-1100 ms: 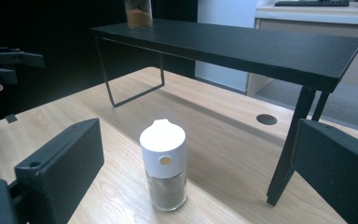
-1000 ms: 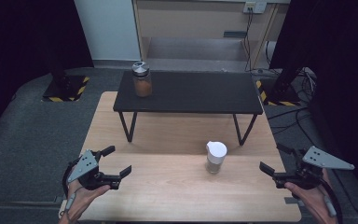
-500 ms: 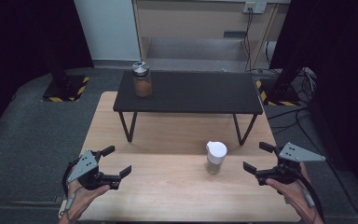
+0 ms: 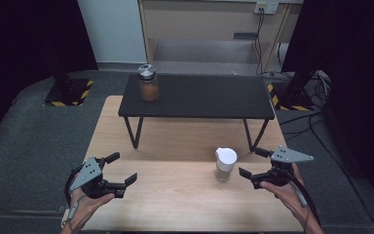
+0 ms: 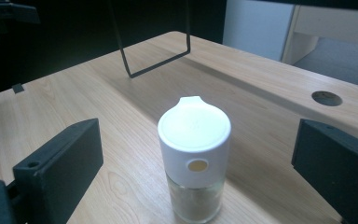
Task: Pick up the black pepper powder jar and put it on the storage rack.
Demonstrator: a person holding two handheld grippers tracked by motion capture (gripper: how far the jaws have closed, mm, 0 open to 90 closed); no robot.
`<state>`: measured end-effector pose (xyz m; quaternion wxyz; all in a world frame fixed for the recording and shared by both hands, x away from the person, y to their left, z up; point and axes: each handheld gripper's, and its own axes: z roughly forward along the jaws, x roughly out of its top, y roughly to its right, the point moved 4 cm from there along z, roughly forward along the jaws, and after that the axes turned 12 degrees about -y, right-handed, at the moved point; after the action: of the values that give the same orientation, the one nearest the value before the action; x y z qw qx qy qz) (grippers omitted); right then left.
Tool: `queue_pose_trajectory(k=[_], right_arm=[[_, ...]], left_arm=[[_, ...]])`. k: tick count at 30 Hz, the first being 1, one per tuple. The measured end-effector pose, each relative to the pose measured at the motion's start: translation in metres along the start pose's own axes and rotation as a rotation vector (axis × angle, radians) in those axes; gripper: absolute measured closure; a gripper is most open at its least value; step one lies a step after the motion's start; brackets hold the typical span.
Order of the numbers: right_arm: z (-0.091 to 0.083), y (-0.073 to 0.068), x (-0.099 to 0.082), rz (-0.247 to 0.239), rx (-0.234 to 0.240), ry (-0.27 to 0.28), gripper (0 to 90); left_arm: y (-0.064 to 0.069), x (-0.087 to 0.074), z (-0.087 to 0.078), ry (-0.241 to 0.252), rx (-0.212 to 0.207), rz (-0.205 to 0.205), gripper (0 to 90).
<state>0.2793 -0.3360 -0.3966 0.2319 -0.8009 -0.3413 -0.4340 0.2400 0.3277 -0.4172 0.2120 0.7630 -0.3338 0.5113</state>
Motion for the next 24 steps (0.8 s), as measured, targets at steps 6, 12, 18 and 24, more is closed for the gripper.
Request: queue_pose_trajectory(k=[6,12,18,24], right_arm=[[0.018,0.005,0.002,-0.007,0.009,-0.025,2.4],[0.032,0.01,0.004,-0.004,0.027,-0.038,2.4],[0.05,0.013,0.006,-0.007,0.039,-0.059,3.3],[0.063,0.015,0.005,0.002,0.044,-0.068,5.0]], left_arm=[[0.0,0.0,0.0,-0.004,0.0,0.004,3.9],[0.0,0.0,0.0,-0.005,0.001,0.003,3.9],[0.0,0.0,0.0,-0.003,0.002,0.003,3.9],[0.0,-0.001,-0.001,-0.002,0.004,0.002,3.8]])
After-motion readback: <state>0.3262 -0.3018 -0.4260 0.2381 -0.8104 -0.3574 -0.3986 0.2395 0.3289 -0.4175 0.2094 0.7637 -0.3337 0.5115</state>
